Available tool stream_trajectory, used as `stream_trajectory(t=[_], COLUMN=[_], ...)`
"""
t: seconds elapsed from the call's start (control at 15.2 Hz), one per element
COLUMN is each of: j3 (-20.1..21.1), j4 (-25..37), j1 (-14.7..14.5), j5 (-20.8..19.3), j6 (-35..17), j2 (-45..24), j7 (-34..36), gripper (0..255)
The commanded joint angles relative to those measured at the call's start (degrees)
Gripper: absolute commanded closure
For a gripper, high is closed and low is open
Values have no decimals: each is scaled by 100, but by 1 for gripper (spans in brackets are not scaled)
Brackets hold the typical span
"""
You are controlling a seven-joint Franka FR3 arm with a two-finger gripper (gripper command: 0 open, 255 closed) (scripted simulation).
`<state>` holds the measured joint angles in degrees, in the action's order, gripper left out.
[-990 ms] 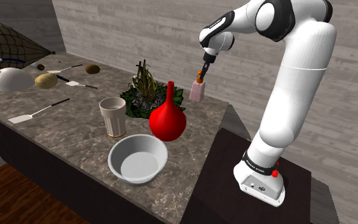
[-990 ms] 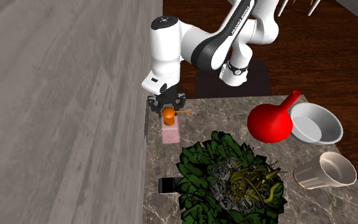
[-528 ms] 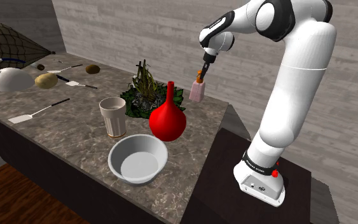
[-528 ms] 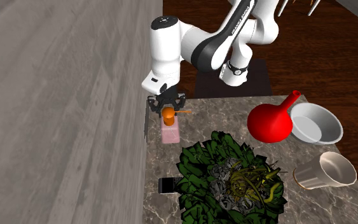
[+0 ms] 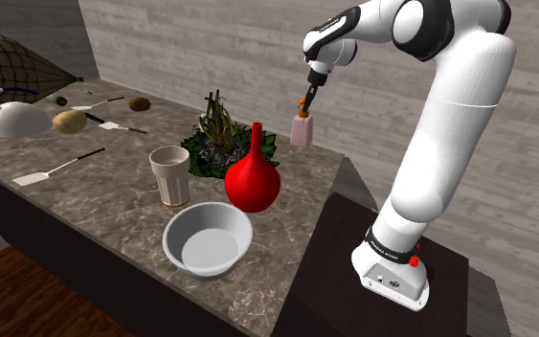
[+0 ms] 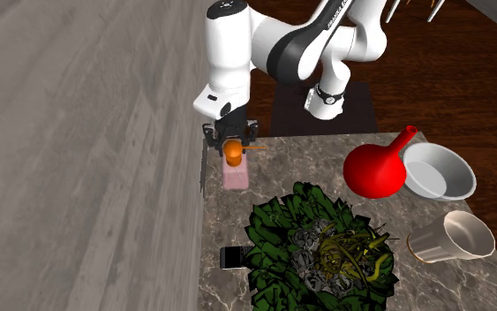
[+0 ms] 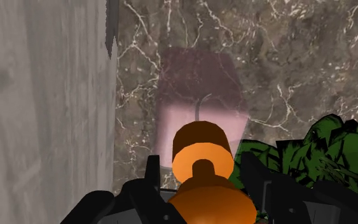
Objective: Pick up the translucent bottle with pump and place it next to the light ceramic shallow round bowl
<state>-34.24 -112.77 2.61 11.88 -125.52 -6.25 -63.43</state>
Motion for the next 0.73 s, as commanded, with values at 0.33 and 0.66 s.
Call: stream_trajectory(t=[0.33,0.66], j3=[-19,-27], j4=[363,657], j1=[-21,-28], j5=[-173,-263], j6=[489,849], j2=[170,259], j7=[156,244], gripper=[255,255])
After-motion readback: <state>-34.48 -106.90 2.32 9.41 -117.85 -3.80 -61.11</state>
